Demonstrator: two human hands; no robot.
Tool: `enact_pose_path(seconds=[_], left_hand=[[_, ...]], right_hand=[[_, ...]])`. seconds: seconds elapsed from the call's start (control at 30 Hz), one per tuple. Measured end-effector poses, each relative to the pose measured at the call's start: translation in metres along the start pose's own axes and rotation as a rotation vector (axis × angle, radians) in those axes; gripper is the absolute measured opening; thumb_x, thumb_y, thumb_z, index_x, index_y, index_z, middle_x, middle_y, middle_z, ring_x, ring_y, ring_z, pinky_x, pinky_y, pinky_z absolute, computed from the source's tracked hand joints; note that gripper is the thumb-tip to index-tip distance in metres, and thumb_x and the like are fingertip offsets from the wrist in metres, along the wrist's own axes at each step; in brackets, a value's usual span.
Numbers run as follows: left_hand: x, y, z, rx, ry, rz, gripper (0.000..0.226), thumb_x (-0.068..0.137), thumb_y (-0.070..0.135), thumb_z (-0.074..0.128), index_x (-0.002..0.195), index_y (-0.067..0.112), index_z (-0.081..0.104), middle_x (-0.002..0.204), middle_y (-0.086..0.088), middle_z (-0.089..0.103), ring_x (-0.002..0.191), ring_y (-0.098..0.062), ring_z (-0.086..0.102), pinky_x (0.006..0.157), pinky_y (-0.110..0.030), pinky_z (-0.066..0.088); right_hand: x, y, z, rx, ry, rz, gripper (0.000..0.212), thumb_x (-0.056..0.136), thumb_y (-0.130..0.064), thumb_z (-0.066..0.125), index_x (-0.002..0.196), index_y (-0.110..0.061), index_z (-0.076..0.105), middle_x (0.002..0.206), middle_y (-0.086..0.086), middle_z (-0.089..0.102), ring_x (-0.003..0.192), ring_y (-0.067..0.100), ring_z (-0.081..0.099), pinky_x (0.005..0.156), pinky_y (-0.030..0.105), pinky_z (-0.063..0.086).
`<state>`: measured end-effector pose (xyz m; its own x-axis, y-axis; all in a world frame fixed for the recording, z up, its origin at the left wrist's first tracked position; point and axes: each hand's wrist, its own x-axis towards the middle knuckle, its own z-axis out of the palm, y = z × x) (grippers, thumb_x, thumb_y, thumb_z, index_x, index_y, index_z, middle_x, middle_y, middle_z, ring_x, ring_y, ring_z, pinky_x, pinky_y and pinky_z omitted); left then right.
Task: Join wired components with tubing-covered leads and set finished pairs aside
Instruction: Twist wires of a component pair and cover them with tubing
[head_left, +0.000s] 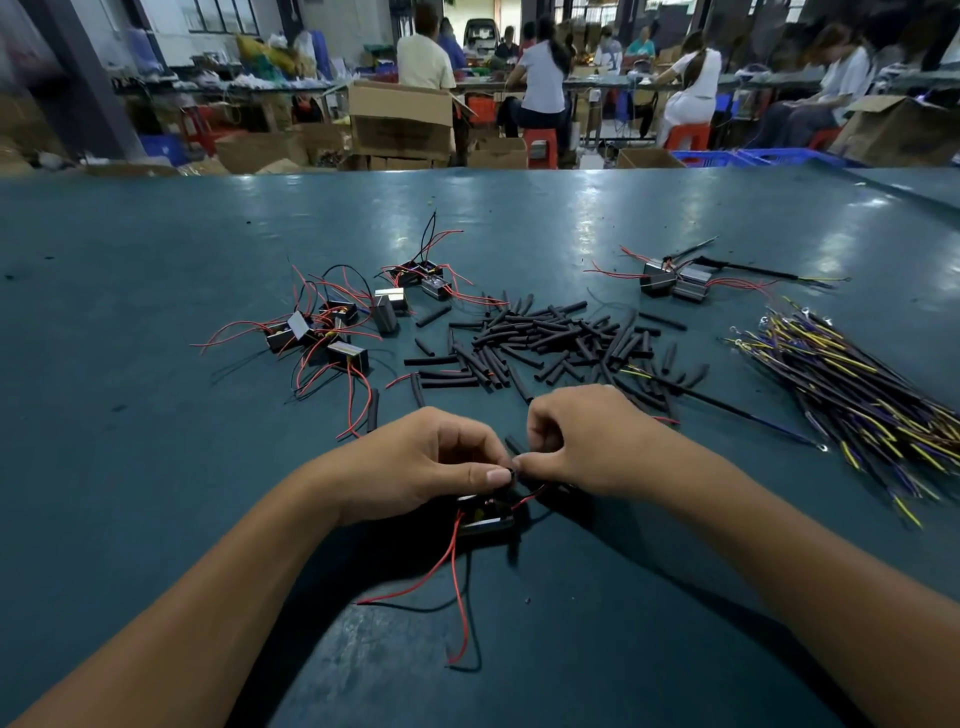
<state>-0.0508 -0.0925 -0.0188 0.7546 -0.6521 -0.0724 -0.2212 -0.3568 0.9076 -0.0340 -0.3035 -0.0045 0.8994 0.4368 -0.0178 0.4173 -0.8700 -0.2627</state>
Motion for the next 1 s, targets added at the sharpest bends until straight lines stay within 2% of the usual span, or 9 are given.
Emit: enact_pose_path(seconds=[0.13, 0.27, 0.3, 0.43, 0.57, 0.63, 0.77, 0.9, 1.0], left_hand=[[0.002, -0.002, 0.001, 0.033, 0.021, -0.002, 0.012, 0.096, 0.025, 0.065, 0.094, 0.014, 0.070, 0.082, 0.006, 0.067, 0.077, -0.005, 0.057, 0.073, -0.019, 0.045], [0.006, -0.005, 0.006, 0.067, 0.064, -0.016, 0.015, 0.096, 0.028, 0.066, 0.087, 0.017, 0.072, 0.077, 0.006, 0.068, 0.071, -0.006, 0.058, 0.070, -0.021, 0.047], [0.006, -0.005, 0.006, 0.074, 0.068, -0.020, 0.015, 0.096, 0.028, 0.066, 0.087, 0.017, 0.072, 0.076, 0.006, 0.068, 0.070, -0.006, 0.057, 0.069, -0.021, 0.047], [0.004, -0.006, 0.006, 0.073, 0.074, -0.027, 0.015, 0.095, 0.030, 0.067, 0.087, 0.019, 0.073, 0.076, 0.006, 0.069, 0.070, -0.004, 0.059, 0.069, -0.018, 0.048], [0.005, -0.007, 0.008, 0.071, 0.114, -0.007, 0.015, 0.092, 0.029, 0.072, 0.085, 0.017, 0.066, 0.076, 0.002, 0.070, 0.069, -0.009, 0.060, 0.069, -0.027, 0.049], [0.005, -0.007, 0.009, 0.080, 0.140, 0.018, 0.017, 0.090, 0.028, 0.073, 0.084, 0.017, 0.062, 0.075, -0.004, 0.069, 0.068, -0.012, 0.058, 0.066, -0.033, 0.048], [0.004, -0.005, 0.010, 0.196, 0.171, 0.060, 0.012, 0.089, 0.032, 0.074, 0.085, 0.025, 0.065, 0.073, 0.007, 0.069, 0.063, -0.008, 0.060, 0.061, -0.029, 0.050], [-0.002, -0.002, 0.006, 0.259, 0.160, 0.077, 0.007, 0.088, 0.030, 0.076, 0.089, 0.028, 0.070, 0.075, 0.011, 0.071, 0.065, -0.018, 0.064, 0.062, -0.034, 0.053], [-0.007, 0.002, 0.003, 0.320, 0.128, 0.092, 0.012, 0.086, 0.027, 0.078, 0.094, 0.031, 0.070, 0.079, 0.020, 0.070, 0.064, -0.004, 0.060, 0.060, -0.019, 0.049]], right_hand=[[0.002, -0.005, 0.005, -0.028, -0.039, 0.028, 0.017, 0.092, -0.037, 0.061, 0.082, -0.023, 0.060, 0.081, -0.007, 0.064, 0.083, 0.017, 0.057, 0.083, 0.030, 0.034], [0.001, 0.004, 0.005, 0.250, 0.167, 0.065, 0.013, 0.092, -0.029, 0.064, 0.082, -0.021, 0.062, 0.073, -0.009, 0.061, 0.070, 0.011, 0.056, 0.063, 0.018, 0.038], [0.001, 0.008, 0.003, 0.290, 0.235, 0.062, 0.012, 0.092, -0.028, 0.065, 0.083, -0.021, 0.062, 0.075, -0.010, 0.061, 0.071, 0.010, 0.056, 0.063, 0.016, 0.040], [0.006, 0.033, -0.005, 0.081, 0.389, 0.072, 0.012, 0.095, -0.025, 0.061, 0.106, -0.020, 0.062, 0.103, 0.000, 0.064, 0.100, 0.021, 0.057, 0.094, 0.041, 0.045], [0.001, 0.085, -0.025, -0.192, 0.288, 0.388, 0.020, 0.098, -0.019, 0.056, 0.117, -0.017, 0.062, 0.119, 0.013, 0.061, 0.114, 0.035, 0.056, 0.097, 0.042, 0.044], [-0.006, 0.108, -0.034, -0.207, 0.210, 0.520, 0.018, 0.099, -0.019, 0.055, 0.115, -0.014, 0.062, 0.120, 0.016, 0.062, 0.113, 0.035, 0.057, 0.096, 0.042, 0.047], [-0.014, 0.125, -0.037, -0.101, 0.117, 0.519, 0.014, 0.098, -0.028, 0.061, 0.099, -0.015, 0.061, 0.109, 0.013, 0.067, 0.100, 0.030, 0.058, 0.082, 0.035, 0.043], [-0.012, 0.126, -0.032, -0.119, 0.064, 0.504, 0.019, 0.095, -0.029, 0.066, 0.084, -0.018, 0.055, 0.101, 0.011, 0.067, 0.088, 0.025, 0.053, 0.076, 0.032, 0.039], [-0.011, 0.125, -0.030, -0.123, 0.122, 0.482, 0.015, 0.097, -0.025, 0.063, 0.088, -0.014, 0.056, 0.100, 0.013, 0.066, 0.088, 0.026, 0.052, 0.077, 0.034, 0.041]])
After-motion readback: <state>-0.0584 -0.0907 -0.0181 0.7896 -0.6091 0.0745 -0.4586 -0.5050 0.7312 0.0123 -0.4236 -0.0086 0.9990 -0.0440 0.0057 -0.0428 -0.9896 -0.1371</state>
